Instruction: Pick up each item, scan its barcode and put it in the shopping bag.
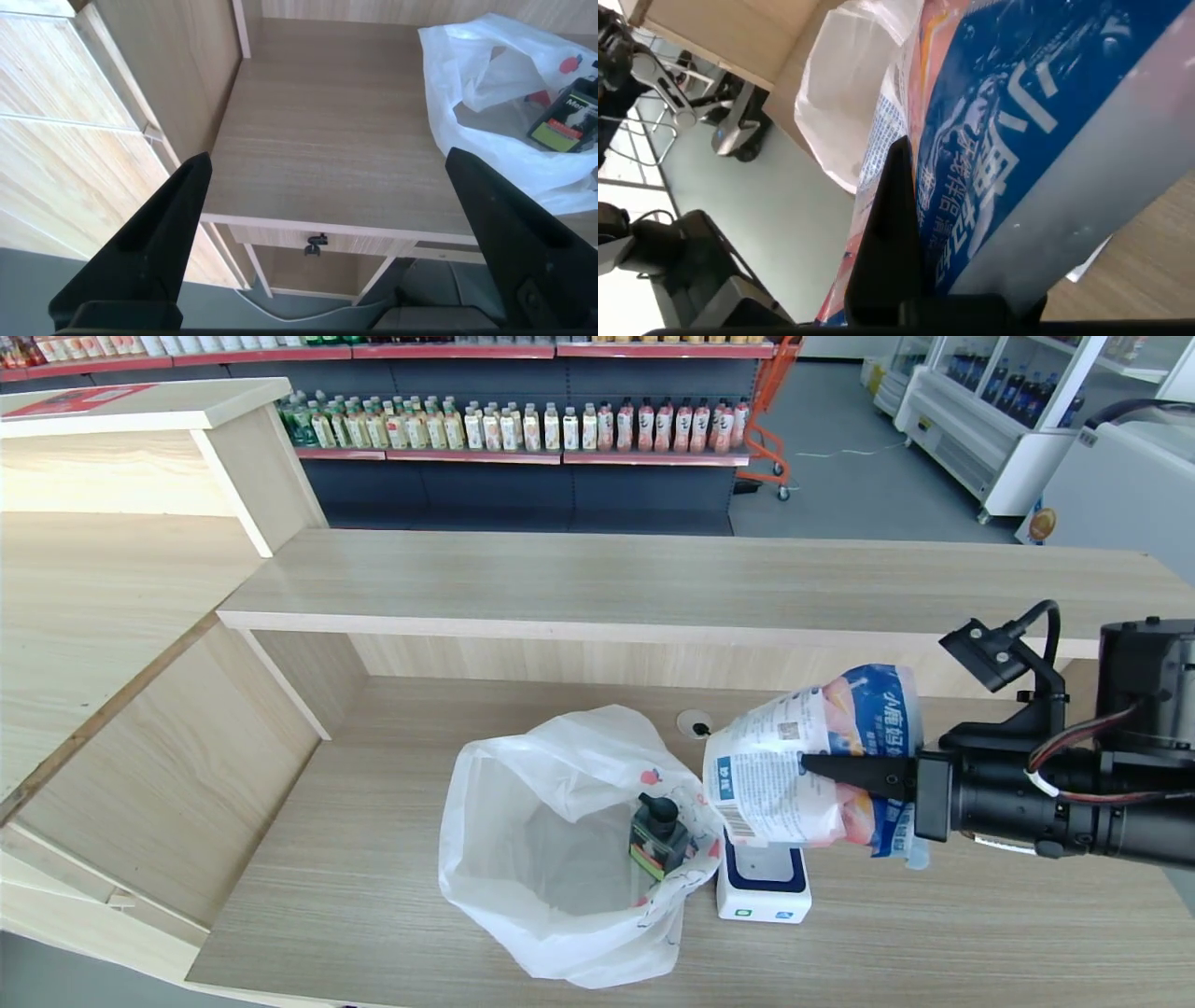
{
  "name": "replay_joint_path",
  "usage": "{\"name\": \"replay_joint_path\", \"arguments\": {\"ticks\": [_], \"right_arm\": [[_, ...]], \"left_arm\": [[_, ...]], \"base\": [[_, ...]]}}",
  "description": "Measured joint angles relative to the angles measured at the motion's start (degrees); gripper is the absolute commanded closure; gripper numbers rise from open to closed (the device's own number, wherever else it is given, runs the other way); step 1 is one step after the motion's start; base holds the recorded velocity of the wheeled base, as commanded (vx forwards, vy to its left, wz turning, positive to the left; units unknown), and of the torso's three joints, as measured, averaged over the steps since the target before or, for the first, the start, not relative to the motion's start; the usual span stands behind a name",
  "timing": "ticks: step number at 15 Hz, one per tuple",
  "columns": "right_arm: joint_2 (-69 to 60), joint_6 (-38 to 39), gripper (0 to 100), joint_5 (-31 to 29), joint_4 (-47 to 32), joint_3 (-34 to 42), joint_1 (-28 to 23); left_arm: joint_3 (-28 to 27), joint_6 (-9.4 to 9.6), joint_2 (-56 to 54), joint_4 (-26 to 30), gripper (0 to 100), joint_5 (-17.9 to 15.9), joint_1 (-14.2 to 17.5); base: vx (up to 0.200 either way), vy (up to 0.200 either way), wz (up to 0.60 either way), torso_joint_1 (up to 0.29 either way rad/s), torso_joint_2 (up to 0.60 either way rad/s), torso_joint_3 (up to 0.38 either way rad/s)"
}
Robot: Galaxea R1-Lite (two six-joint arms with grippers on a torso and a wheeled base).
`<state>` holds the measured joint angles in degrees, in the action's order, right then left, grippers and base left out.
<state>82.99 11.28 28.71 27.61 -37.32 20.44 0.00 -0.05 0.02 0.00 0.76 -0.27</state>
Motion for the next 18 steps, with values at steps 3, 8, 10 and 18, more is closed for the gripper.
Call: {"name": "replay_joint_path", "arguments": {"ticks": [3, 8, 10, 18], "right_arm": [[-1.0, 4.1, 100, -0.1, -1.0, 0.0, 1.7], [-2.3, 10.3, 100, 0.0, -1.0, 0.1, 3.1], [-2.3, 13.6, 100, -0.1, -1.1, 0.0, 3.7], [0.5, 17.4, 100, -0.2, -3.8, 0.4, 9.9]], "left_arm": [[0.0, 0.12, 0.0, 0.0, 0, 0.0, 0.0], [0.0, -0.16, 0.0, 0.0, 0, 0.0, 0.0], [0.0, -0.02, 0.0, 0.0, 0, 0.0, 0.0], [0.0, 0.00, 0.0, 0.0, 0, 0.0, 0.0]], "base": [[0.000, 0.000, 0.00, 0.000, 0.00, 0.000], [0.000, 0.160, 0.00, -0.003, 0.00, 0.000], [0.000, 0.100, 0.00, 0.013, 0.01, -0.001], [0.000, 0.000, 0.00, 0.000, 0.00, 0.000]]}}
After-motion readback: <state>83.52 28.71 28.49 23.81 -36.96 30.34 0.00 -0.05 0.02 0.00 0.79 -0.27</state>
